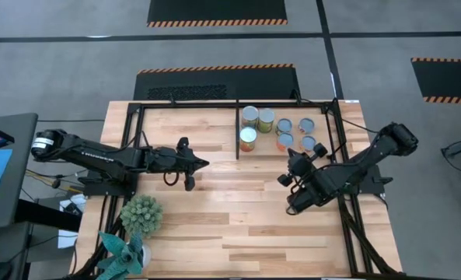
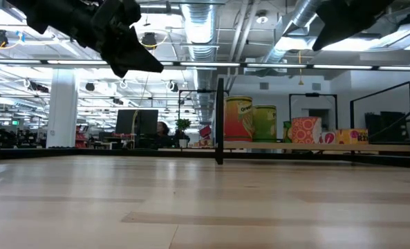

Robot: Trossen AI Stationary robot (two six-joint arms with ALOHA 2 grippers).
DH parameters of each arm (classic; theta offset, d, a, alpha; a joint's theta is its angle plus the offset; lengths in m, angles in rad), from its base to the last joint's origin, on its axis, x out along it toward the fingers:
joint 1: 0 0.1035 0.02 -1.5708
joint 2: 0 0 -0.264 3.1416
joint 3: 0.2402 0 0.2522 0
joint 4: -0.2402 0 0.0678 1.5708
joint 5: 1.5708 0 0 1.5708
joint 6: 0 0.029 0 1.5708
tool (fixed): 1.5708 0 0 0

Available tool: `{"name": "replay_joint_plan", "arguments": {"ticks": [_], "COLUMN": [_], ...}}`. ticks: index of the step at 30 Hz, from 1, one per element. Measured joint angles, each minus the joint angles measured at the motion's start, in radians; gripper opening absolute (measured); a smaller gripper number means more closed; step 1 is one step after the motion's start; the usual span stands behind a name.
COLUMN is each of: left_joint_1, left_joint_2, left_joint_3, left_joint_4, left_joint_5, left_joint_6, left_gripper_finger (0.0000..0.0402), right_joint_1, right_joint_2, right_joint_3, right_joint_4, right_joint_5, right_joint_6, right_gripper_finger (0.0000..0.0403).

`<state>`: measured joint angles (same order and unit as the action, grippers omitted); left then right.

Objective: Pick and place cans onto a shelf
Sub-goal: Adjust the canned pineapple on the shelf

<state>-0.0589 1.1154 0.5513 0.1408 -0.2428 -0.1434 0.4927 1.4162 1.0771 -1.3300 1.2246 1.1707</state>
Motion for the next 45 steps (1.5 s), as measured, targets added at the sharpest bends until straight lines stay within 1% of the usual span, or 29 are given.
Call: {"name": "replay_joint_plan", "arguments": {"ticks": [7,10,16,21,27,29,32,34,36,37,38,40,42,45], "left_joint_1": [0.000,0.000,0.000,0.000,0.000,0.000,0.000,0.000,0.000,0.000,0.000,0.000,0.000,0.000], "left_joint_2": [0.000,0.000,0.000,0.000,0.000,0.000,0.000,0.000,0.000,-0.001,-0.001,-0.001,-0.001,-0.001], "left_joint_3": [0.000,0.000,0.000,0.000,0.000,0.000,0.000,0.000,0.000,0.000,0.000,0.000,0.000,0.000], "left_joint_4": [0.004,0.004,0.008,0.008,0.008,0.007,0.007,0.007,0.007,0.007,0.007,0.007,0.007,0.007], "left_joint_5": [0.000,0.000,0.000,0.000,0.000,0.000,0.000,0.000,0.000,0.000,0.000,0.000,0.000,0.000], "left_joint_6": [-0.019,-0.026,-0.033,-0.036,-0.036,-0.036,-0.036,-0.035,-0.035,-0.035,-0.035,-0.035,-0.035,-0.034], "left_gripper_finger": [0.0000,0.0000,0.0000,0.0000,0.0000,0.0000,0.0000,0.0000,0.0000,0.0000,0.0000,0.0000,0.0000,0.0000], "right_joint_1": [-0.008,-0.021,-0.070,-0.082,-0.037,-0.019,-0.001,-0.006,-0.011,-0.007,0.003,0.024,0.038,0.054], "right_joint_2": [0.000,0.000,0.000,0.000,0.000,0.000,0.000,0.000,0.000,0.000,0.000,0.000,0.000,0.000], "right_joint_3": [0.000,0.000,-0.005,-0.057,-0.153,-0.188,-0.237,-0.260,-0.279,-0.290,-0.302,-0.324,-0.341,-0.374], "right_joint_4": [0.022,0.031,0.032,0.027,0.033,0.026,-0.011,-0.074,-0.088,-0.082,-0.070,-0.037,-0.032,-0.014], "right_joint_5": [-0.003,-0.034,-0.115,-0.167,-0.271,-0.291,-0.294,-0.340,-0.368,-0.368,-0.362,-0.360,-0.360,-0.360], "right_joint_6": [-0.003,-0.018,0.004,0.089,0.210,0.252,0.330,0.409,0.448,0.441,0.397,0.273,0.187,0.165], "right_gripper_finger": [0.0024,0.0026,0.0021,0.0017,0.0023,0.0022,0.0013,0.0008,0.0006,0.0006,0.0008,0.0013,0.0015,0.0011]}}
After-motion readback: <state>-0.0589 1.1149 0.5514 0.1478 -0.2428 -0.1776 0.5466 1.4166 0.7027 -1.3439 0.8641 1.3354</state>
